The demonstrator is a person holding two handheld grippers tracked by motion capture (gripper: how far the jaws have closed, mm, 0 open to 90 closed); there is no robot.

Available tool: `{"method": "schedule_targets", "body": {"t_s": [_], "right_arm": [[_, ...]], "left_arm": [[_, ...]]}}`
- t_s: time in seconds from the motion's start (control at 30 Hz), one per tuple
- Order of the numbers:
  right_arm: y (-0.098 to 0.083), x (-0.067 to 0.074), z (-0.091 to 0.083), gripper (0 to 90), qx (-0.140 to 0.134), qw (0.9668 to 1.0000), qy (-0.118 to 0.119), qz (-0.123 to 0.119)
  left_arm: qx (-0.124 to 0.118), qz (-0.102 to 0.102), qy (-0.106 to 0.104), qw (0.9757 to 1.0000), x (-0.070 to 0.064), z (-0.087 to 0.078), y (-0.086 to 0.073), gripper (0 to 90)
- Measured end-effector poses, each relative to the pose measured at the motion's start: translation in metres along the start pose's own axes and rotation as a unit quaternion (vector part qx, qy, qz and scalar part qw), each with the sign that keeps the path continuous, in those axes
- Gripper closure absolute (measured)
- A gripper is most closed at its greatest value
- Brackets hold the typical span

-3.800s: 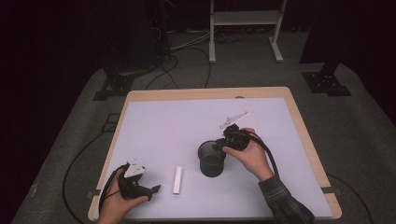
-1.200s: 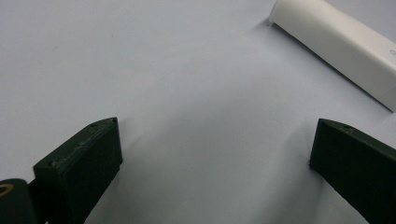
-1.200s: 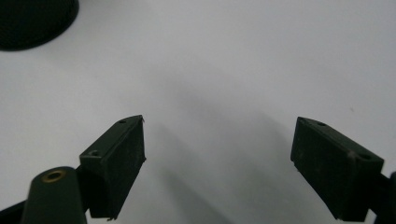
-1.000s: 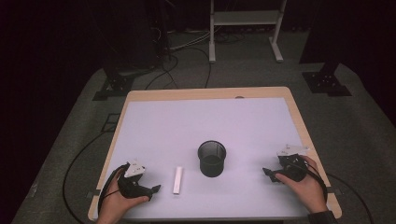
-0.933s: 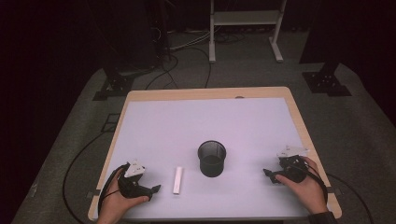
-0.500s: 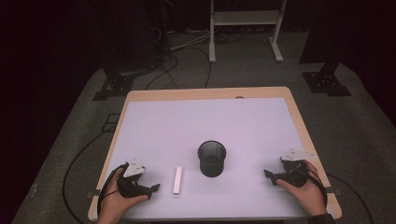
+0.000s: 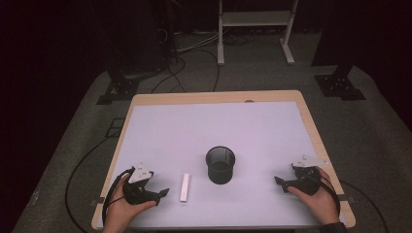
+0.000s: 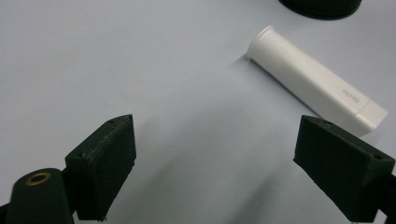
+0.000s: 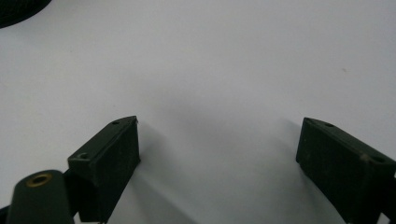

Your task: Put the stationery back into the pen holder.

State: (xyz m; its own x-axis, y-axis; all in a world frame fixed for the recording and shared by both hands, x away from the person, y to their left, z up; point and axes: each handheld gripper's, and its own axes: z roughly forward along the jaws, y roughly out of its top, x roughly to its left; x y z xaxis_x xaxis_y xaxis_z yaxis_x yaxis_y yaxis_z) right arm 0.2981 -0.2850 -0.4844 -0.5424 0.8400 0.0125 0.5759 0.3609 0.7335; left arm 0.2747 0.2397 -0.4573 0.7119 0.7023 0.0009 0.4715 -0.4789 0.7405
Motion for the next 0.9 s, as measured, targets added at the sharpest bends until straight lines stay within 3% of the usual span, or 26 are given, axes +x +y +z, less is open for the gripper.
{"method": "schedule_targets", "body": {"t_s": [0.33, 0.67, 0.9], "right_arm": [[0.0, 0.0, 0.0, 12.1, 0.0, 1.0, 0.0, 0.0], [0.0, 0.0, 0.0, 12.1, 0.0, 1.0, 0.0, 0.0], [0.0, 0.0, 0.0, 12.1, 0.0, 1.0, 0.0, 0.0]], "left_arm": [[-0.008, 0.005, -0.012, 0.9999, -0.01, 0.007, 0.018, 13.2], [-0.003, 0.024, -0.028, 0.9993, -0.025, 0.028, 0.04, 13.2], [0.003, 0.019, -0.031, 0.9993, -0.029, 0.044, 0.049, 13.7]]}}
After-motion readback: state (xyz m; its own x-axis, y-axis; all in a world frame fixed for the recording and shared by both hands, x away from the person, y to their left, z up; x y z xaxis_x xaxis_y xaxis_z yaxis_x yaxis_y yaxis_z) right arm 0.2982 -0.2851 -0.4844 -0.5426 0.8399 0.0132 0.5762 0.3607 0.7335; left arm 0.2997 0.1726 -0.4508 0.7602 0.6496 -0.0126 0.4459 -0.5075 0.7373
